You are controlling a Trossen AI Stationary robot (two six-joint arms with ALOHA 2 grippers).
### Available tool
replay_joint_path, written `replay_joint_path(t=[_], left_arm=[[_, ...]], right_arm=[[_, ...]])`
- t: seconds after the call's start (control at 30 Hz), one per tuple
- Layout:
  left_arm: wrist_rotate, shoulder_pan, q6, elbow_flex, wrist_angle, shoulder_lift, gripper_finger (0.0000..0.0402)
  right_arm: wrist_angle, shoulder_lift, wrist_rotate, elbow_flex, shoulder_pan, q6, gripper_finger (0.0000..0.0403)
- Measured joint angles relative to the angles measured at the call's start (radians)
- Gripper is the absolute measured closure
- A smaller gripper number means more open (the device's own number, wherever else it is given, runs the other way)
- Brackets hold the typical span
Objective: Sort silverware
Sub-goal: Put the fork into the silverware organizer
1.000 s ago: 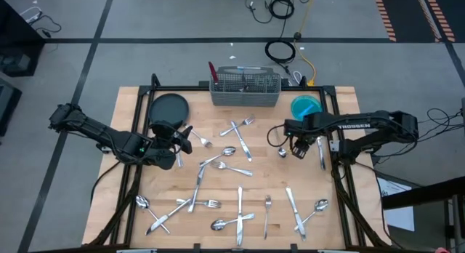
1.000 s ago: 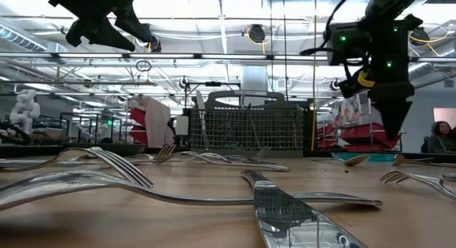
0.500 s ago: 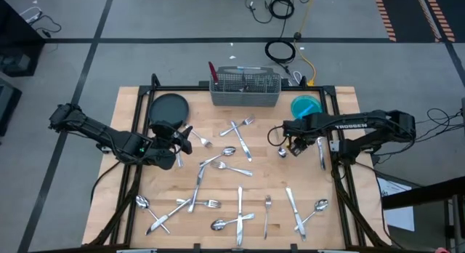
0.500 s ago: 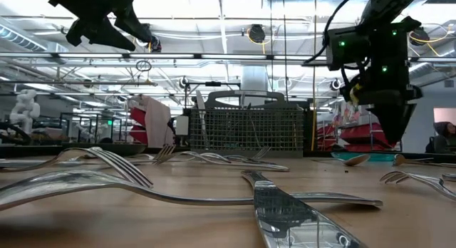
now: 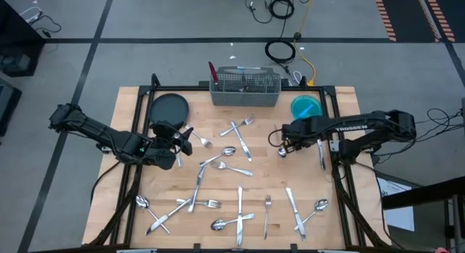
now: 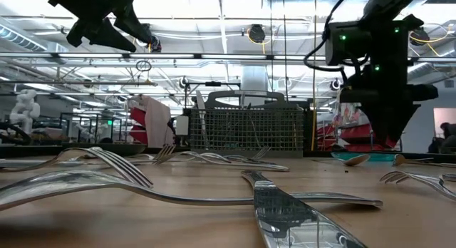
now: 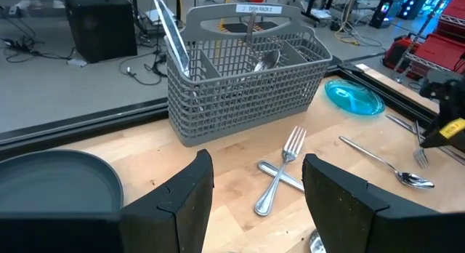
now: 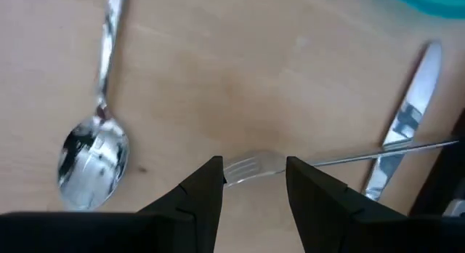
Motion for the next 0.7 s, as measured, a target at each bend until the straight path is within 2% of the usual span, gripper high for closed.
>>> replay_joint_path(t=[0.13, 0.37, 0.7], left_arm=[[0.0, 0.0, 0.001, 0.0, -0.004, 0.0, 0.0189], [0.001, 0.0, 0.058, 0.0, 0.0, 0.0, 0.0189], [0.044, 0.0, 0.1, 0.0, 0.004, 0.0, 0.0189]], right_arm=[[-0.021, 0.0, 0.003, 0.0, 0.042, 0.132, 0.0261], [-0.009, 0.0, 0.006, 0.0, 0.07, 0.251, 0.0261], [0.021, 0.094, -0.002, 0.0, 0.106, 0.345, 0.0261]])
